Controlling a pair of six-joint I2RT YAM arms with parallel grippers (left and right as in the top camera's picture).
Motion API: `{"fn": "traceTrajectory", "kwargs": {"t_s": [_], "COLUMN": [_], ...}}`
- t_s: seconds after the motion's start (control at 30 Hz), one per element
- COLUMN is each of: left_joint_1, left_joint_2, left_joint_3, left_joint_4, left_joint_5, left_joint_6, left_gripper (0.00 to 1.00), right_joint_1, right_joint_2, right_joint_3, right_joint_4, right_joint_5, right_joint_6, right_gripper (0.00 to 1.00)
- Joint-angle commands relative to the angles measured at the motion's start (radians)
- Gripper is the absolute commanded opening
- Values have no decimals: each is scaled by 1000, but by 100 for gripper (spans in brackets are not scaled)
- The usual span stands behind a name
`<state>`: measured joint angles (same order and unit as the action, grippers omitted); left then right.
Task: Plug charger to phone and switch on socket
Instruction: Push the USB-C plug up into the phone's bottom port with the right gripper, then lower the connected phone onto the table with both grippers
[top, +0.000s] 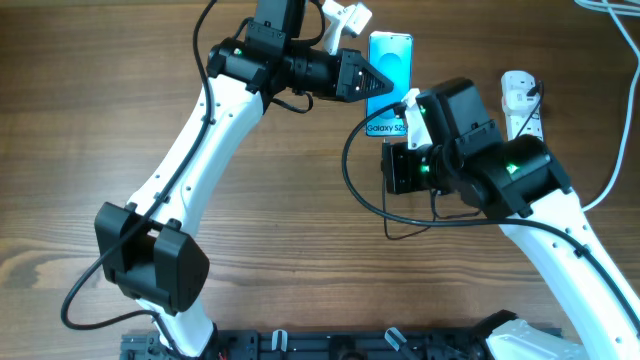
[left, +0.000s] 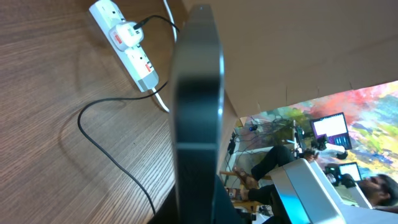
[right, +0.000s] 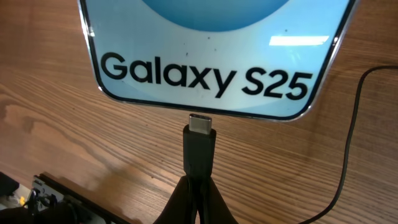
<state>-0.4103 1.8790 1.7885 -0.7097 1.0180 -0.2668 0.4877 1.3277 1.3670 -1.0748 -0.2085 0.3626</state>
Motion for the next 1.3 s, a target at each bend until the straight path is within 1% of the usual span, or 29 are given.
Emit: {"fn": "traceTrajectory", "kwargs": {"t_s": [0.0, 0.23, 0.37, 0.87, 1.2, 1.27], "left_joint_1": [3, 3, 3, 3, 2, 2], "left_joint_2": [-30, -30, -30, -30, -30, -30], "left_joint_3": [11, 11, 11, 11, 11, 11], "left_joint_4": [-7, -8, -8, -14, -22, -22], "left_joint_5": [22, 29, 28, 48, 48, 47], "left_joint_6": [24, -33, -32, -32, -32, -32], "left_gripper": [4, 4, 3, 4, 4, 4], "right_joint_1": [-1, -1, -1, -1, -8, -9], "right_joint_2": [8, 8, 8, 8, 8, 8], "right_joint_3": [10, 10, 10, 10, 10, 10], "right_joint_4": [12, 10, 7, 22, 36, 40], "right_joint_5": [9, 5, -32, 7, 37, 37], "right_joint_6": [5, 7, 7, 56, 55, 32], "right_gripper": [4, 4, 4, 4, 4, 4]}}
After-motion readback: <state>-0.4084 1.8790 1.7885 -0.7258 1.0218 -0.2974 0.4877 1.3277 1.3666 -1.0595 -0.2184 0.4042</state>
